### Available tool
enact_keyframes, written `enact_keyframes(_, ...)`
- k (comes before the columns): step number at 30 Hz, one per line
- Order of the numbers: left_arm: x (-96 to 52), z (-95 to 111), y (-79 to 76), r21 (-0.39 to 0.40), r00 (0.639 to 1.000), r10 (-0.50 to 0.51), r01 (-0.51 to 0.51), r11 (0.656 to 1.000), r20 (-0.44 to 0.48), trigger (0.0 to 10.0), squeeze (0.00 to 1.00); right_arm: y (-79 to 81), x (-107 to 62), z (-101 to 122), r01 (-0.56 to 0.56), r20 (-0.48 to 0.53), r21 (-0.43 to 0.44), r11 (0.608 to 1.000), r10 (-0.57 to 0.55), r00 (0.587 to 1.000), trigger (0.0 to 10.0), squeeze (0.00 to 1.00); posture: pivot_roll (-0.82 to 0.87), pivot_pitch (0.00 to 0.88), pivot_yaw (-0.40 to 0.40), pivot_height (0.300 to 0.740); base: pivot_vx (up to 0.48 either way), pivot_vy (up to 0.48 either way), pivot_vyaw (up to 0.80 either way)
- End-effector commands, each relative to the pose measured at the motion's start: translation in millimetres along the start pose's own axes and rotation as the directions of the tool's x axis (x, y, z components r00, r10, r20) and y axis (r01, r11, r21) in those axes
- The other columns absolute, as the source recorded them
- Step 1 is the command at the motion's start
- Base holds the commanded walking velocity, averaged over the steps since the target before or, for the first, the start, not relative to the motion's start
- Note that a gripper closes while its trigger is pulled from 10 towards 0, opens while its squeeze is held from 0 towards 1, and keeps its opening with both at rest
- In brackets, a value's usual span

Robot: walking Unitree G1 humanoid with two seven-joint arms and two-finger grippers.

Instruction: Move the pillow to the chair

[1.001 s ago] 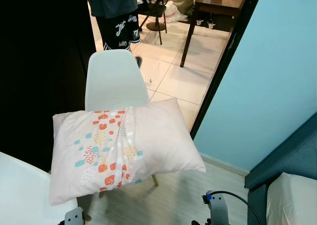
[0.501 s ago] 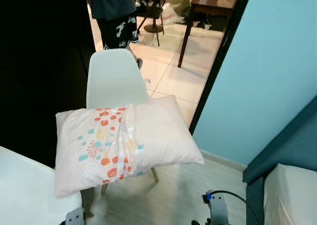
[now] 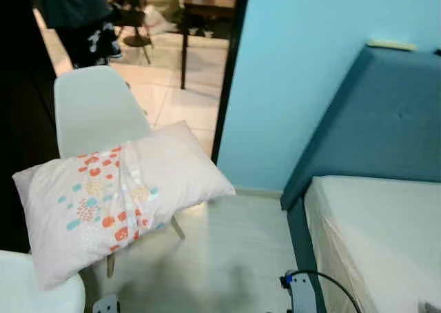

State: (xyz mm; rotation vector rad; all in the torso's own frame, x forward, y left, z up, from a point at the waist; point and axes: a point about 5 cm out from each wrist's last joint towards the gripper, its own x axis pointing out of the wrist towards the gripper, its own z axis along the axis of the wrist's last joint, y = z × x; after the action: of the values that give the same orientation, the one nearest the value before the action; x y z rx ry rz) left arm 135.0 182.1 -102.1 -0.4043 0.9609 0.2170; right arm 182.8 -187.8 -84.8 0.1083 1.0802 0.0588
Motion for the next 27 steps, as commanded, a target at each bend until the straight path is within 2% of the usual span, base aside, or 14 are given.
enact_keyframes(1,-2.8,-15.6,-0.2,-0.003,0.998,0.003,-0.003,1.0,-0.06,10.0,0.0,-4.6,-1.2,-5.3,0.015,-0.017,0.006,1.0,-0.015,1.0,10.0,0.0,-0.04,0.08,-0.058,0.74,-0.401,0.0,-0.75)
enact_keyframes(18,-1.9,-13.2,-1.6,-0.007,0.998,-0.003,0.003,1.0,-0.056,10.0,0.0,-5.8,-1.2,-4.9,0.036,-0.017,0.003,0.999,-0.036,0.999,10.0,0.0,-0.04,0.075,-0.055,0.74,-0.257,0.0,-0.75)
enact_keyframes(27,-1.9,-11.4,0.7,-0.017,0.999,0.006,-0.007,1.0,-0.049,10.0,0.0,-6.2,-1.2,-3.4,0.042,-0.015,-0.002,0.999,-0.042,0.999,10.0,0.0,-0.04,0.065,-0.056,0.74,0.0,0.0,-0.74)
